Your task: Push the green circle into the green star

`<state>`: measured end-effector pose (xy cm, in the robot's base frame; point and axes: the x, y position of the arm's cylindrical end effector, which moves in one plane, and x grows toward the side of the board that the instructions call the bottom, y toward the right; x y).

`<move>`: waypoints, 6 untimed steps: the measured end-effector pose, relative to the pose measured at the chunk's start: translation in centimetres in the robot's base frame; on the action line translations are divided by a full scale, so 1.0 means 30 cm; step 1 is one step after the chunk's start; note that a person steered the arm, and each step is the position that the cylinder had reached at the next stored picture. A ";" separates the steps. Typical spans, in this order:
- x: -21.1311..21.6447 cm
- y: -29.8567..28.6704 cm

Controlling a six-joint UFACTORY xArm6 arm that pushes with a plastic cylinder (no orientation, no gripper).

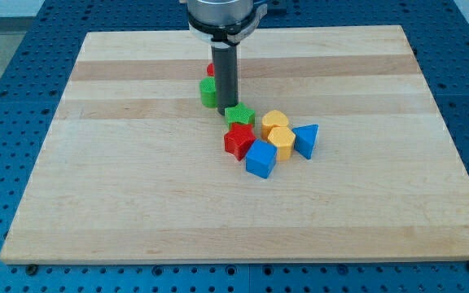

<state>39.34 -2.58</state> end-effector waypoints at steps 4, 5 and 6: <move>-0.029 -0.269; -0.210 -0.258; -0.196 -0.204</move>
